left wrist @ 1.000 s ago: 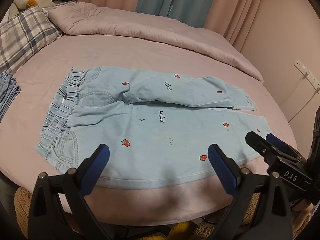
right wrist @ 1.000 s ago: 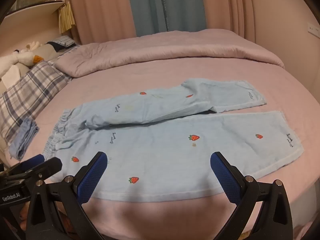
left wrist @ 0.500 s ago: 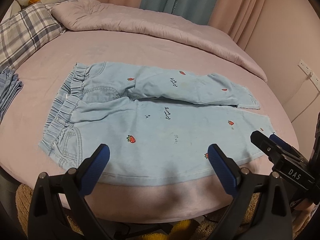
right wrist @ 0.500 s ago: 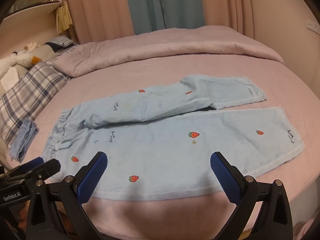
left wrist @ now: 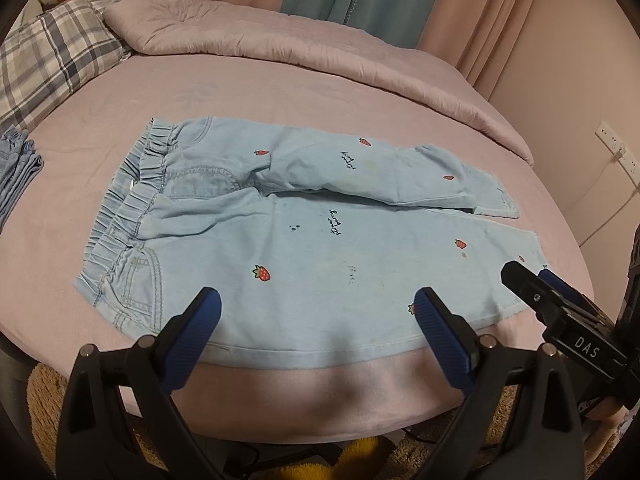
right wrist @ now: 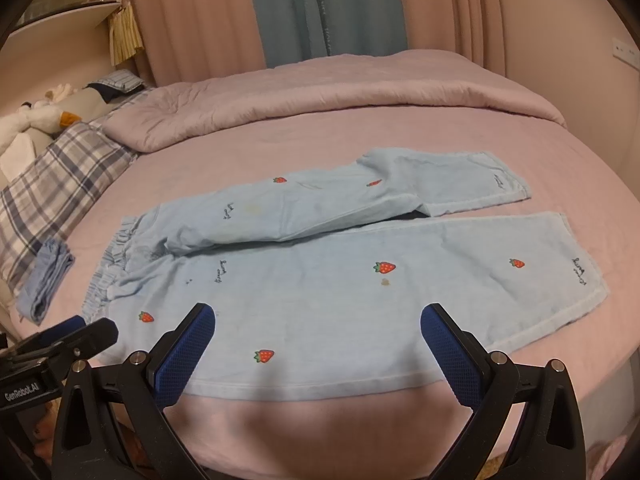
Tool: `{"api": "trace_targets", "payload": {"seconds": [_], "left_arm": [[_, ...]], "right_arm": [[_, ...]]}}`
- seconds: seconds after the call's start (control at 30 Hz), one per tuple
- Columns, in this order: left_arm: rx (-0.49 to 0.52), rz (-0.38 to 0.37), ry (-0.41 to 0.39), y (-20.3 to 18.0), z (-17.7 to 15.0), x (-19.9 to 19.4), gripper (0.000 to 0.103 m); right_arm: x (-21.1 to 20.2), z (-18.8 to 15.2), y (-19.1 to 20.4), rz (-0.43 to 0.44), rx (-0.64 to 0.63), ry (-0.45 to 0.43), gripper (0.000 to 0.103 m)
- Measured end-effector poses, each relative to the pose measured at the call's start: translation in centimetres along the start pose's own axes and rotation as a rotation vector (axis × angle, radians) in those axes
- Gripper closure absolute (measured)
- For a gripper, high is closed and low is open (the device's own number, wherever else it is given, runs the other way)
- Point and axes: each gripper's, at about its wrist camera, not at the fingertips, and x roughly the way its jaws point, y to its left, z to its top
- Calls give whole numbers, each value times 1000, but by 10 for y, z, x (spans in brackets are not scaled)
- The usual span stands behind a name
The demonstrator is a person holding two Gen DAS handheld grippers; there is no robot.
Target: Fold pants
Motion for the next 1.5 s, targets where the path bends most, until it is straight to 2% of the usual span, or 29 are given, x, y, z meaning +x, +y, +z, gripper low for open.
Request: {"api": "trace_targets", "payload": {"seconds": [0.17,1.0,1.5], "left_arm": [[10,16,-1,0,0,1,6],[-15,4,-3,12,0,8,7],[-81,-50,17,24,4,12,6]], "right_arm": [[1,0,-3,-7,6,4,1],[4,-2,-8,-13,37,14,1],[7,1,-14,-12,51,24,1]]}}
